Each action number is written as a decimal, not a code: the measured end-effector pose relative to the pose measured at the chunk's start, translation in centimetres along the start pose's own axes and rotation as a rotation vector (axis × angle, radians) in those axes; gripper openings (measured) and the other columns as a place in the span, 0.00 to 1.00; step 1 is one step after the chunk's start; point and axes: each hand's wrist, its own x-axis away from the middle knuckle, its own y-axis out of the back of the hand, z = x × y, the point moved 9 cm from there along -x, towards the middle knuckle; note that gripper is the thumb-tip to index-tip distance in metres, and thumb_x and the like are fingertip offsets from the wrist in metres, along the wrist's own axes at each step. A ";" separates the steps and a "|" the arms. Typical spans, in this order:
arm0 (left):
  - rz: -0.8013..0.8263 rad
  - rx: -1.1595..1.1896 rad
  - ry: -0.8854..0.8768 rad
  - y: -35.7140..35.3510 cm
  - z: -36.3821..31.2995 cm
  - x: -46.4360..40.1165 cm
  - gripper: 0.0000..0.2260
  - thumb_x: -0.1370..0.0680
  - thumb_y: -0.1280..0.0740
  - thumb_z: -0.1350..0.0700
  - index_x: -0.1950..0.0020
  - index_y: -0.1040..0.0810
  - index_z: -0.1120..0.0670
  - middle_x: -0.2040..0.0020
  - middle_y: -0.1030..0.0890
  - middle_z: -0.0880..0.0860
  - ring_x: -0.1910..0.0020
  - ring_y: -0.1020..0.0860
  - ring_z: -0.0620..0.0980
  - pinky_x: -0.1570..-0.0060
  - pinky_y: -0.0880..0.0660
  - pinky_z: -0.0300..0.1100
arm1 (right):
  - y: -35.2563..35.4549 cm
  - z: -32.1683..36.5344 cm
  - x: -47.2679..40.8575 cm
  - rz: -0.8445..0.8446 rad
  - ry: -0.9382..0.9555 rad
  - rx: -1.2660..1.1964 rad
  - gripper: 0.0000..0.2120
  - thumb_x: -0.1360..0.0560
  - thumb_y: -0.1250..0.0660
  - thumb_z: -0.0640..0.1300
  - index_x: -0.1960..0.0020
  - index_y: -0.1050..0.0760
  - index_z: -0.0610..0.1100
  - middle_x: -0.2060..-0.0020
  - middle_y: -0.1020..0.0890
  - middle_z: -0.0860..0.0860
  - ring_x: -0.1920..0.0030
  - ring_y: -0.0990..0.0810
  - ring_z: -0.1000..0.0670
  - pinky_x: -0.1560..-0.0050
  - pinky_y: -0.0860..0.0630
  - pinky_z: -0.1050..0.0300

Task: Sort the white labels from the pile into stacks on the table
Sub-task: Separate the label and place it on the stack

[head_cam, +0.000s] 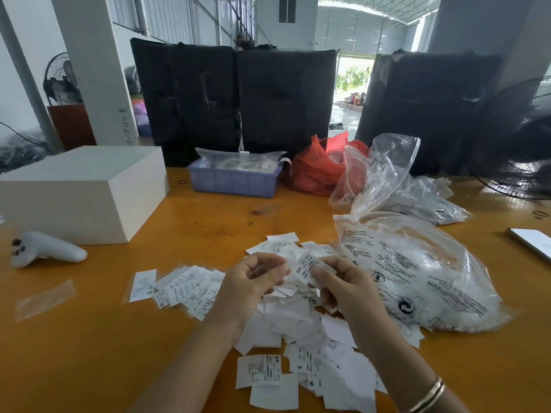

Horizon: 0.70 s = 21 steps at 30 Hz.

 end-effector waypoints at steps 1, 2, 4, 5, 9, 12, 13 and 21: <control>-0.004 -0.004 0.001 0.0 0.1 0.0 0.11 0.40 0.25 0.46 0.59 0.16 0.44 0.60 0.15 0.49 0.64 0.19 0.41 0.65 0.25 0.30 | -0.3 0.1 0.1 0.025 0.009 0.019 0.05 0.25 0.31 0.41 0.59 0.18 0.46 0.74 0.24 0.48 0.75 0.28 0.54 0.74 0.31 0.65; -0.007 -0.008 0.002 0.1 0.1 0.0 0.10 0.39 0.26 0.46 0.59 0.16 0.44 0.61 0.15 0.48 0.64 0.19 0.41 0.65 0.25 0.30 | -0.6 0.1 0.2 0.045 0.016 0.035 0.05 0.25 0.31 0.41 0.59 0.19 0.46 0.75 0.24 0.48 0.75 0.28 0.55 0.74 0.31 0.66; -0.012 -0.013 -0.001 0.2 0.2 0.0 0.11 0.39 0.26 0.46 0.59 0.16 0.44 0.61 0.16 0.48 0.64 0.19 0.41 0.65 0.26 0.30 | -1.0 0.2 0.3 0.071 0.025 0.052 0.05 0.25 0.31 0.40 0.59 0.19 0.46 0.75 0.24 0.50 0.76 0.28 0.56 0.74 0.31 0.67; -0.015 -0.018 -0.003 0.2 0.2 -0.1 0.11 0.39 0.26 0.45 0.59 0.16 0.43 0.62 0.16 0.48 0.64 0.19 0.41 0.65 0.26 0.30 | -1.1 0.2 0.3 0.080 0.027 0.061 0.04 0.25 0.31 0.40 0.58 0.19 0.46 0.76 0.24 0.52 0.76 0.28 0.56 0.74 0.31 0.67; -0.018 -0.048 -0.012 0.2 0.2 -0.1 0.10 0.38 0.27 0.45 0.58 0.16 0.43 0.61 0.15 0.47 0.64 0.19 0.40 0.65 0.26 0.29 | -1.3 0.1 0.3 0.101 0.041 0.169 0.03 0.25 0.31 0.39 0.56 0.19 0.46 0.74 0.22 0.54 0.74 0.26 0.57 0.72 0.29 0.67; -0.009 -0.106 -0.017 0.2 0.4 -0.1 0.08 0.33 0.26 0.49 0.56 0.16 0.47 0.60 0.15 0.46 0.62 0.18 0.40 0.65 0.26 0.28 | -1.7 0.0 0.4 0.136 0.053 0.318 0.04 0.25 0.31 0.41 0.54 0.19 0.48 0.68 0.18 0.49 0.70 0.23 0.55 0.68 0.25 0.65; 0.001 -0.132 -0.018 0.2 0.4 -0.2 0.06 0.31 0.26 0.52 0.55 0.16 0.48 0.60 0.15 0.46 0.62 0.18 0.39 0.64 0.25 0.28 | -1.7 -0.1 0.4 0.144 0.044 0.318 0.04 0.25 0.31 0.41 0.54 0.19 0.48 0.67 0.17 0.48 0.69 0.22 0.55 0.67 0.24 0.65; -0.032 -0.163 0.007 0.4 0.7 -0.2 0.04 0.25 0.30 0.58 0.52 0.17 0.51 0.60 0.15 0.47 0.61 0.17 0.42 0.65 0.25 0.30 | -0.3 0.2 -0.1 0.028 0.062 0.203 0.07 0.25 0.32 0.40 0.59 0.19 0.49 0.77 0.25 0.54 0.76 0.30 0.55 0.75 0.33 0.64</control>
